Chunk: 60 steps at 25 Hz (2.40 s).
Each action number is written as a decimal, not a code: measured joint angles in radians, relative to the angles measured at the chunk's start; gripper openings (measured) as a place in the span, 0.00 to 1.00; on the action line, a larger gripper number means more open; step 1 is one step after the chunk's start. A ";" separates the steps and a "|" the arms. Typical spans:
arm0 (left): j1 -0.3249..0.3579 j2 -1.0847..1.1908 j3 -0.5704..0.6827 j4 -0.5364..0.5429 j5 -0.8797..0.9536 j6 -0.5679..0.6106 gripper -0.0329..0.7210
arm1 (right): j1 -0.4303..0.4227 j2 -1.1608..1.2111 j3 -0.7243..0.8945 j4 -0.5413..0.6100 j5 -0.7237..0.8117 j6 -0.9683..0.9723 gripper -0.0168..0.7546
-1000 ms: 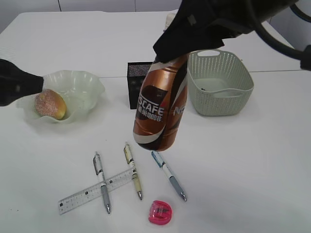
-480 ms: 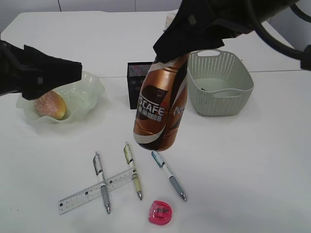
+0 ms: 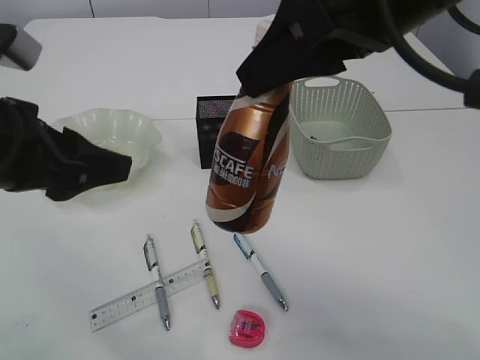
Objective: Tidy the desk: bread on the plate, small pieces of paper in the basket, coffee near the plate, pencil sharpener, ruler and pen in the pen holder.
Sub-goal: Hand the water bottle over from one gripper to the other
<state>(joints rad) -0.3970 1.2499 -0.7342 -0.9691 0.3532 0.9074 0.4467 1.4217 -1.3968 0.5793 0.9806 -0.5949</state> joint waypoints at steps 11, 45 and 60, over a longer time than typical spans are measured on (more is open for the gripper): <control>0.069 0.000 0.000 0.835 0.148 -0.759 0.53 | 0.000 0.000 0.000 0.000 0.000 0.000 0.42; -0.076 -0.110 0.200 1.779 -1.064 -1.626 0.52 | 0.000 0.000 0.000 0.000 -0.019 -0.011 0.42; -0.076 -0.095 0.200 2.044 -1.133 -1.790 0.74 | 0.000 0.002 0.000 0.000 -0.017 -0.089 0.42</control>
<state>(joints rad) -0.4729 1.1551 -0.5343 1.0745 -0.7794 -0.8827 0.4467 1.4234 -1.3968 0.5793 0.9637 -0.6842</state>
